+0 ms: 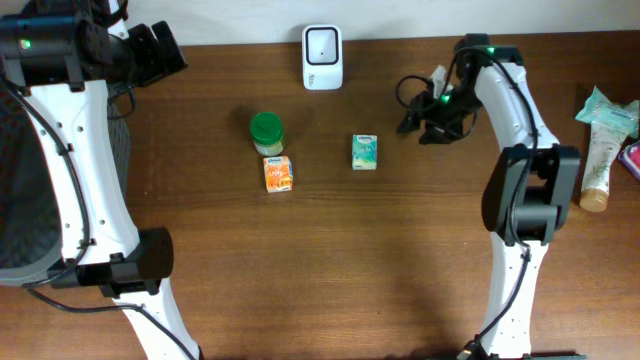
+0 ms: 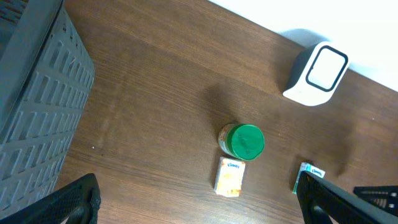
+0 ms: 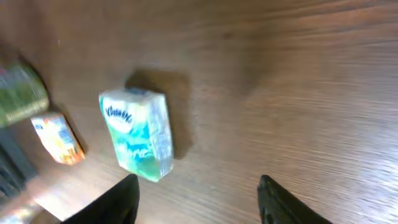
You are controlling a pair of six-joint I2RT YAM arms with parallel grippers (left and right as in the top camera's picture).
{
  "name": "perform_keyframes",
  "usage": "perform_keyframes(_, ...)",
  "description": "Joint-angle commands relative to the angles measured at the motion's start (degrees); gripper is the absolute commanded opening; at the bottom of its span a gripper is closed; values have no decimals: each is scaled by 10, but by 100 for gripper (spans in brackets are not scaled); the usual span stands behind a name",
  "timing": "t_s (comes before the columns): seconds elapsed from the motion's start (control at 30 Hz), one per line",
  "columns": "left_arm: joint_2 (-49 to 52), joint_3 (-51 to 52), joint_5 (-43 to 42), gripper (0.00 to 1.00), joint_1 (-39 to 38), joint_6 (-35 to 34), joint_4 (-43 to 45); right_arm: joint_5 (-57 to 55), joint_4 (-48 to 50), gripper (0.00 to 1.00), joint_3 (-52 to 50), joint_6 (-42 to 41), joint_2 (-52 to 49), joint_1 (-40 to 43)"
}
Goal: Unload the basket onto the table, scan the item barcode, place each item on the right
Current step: 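Lift the green tissue pack up in front of the scanner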
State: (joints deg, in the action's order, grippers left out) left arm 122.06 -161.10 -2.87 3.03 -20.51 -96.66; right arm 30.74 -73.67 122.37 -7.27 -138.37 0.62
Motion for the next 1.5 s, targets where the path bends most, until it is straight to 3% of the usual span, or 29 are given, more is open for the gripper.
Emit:
perform_keyframes(0.0, -9, -1, -4, 99, 1, 9, 0, -10, -2, 60, 4, 40, 10, -48)
perform_keyframes(0.17, -9, -1, -4, 99, 1, 9, 0, -15, 46, 59, -37, 34, 10, -89)
perform_keyframes(0.33, -9, -1, -4, 99, 1, 9, 0, -45, 137, 53, -125, -23, 9, -112)
perform_keyframes(0.37, -9, -1, -4, 99, 1, 9, 0, -44, 143, 41, -134, -23, 9, -115)
perform_keyframes(0.4, -9, -1, -4, 99, 1, 9, 0, -39, 143, 23, -136, -23, 9, -116)
perform_keyframes(0.47, -9, -1, -4, 99, 1, 9, 0, 1, 144, 5, -134, -23, 10, -115)
perform_keyframes(0.63, -9, -1, -4, 99, 1, 9, 0, 257, 146, 4, -68, 18, 11, -84)
perform_keyframes(0.73, -9, -1, -4, 99, 1, 9, 0, 408, 125, 4, -60, 165, 11, -64)
perform_keyframes(0.93, -9, -1, -4, 99, 1, 9, 0, 410, 96, 4, -60, 379, 11, -57)
perform_keyframes(1.1, -9, -1, -4, 99, 1, 9, 0, 422, 116, 4, -60, 380, 11, -51)
perform_keyframes(1.17, -9, -1, -4, 99, 1, 9, 0, 419, 138, 4, -60, 324, 11, -52)
perform_keyframes(1.23, -9, -1, -4, 99, 1, 9, 0, 311, 183, 4, -52, 196, 13, -58)
perform_keyframes(1.33, -9, -1, -4, 99, 1, 9, 0, -57, 154, 4, 30, 70, 21, -92)
perform_keyframes(1.43, -9, -1, -4, 99, 1, 9, 0, -392, 165, 4, 119, 57, 21, -143)
perform_keyframes(1.47, -9, -1, -4, 99, 1, 9, 0, -481, 210, 4, 124, 104, 21, -167)
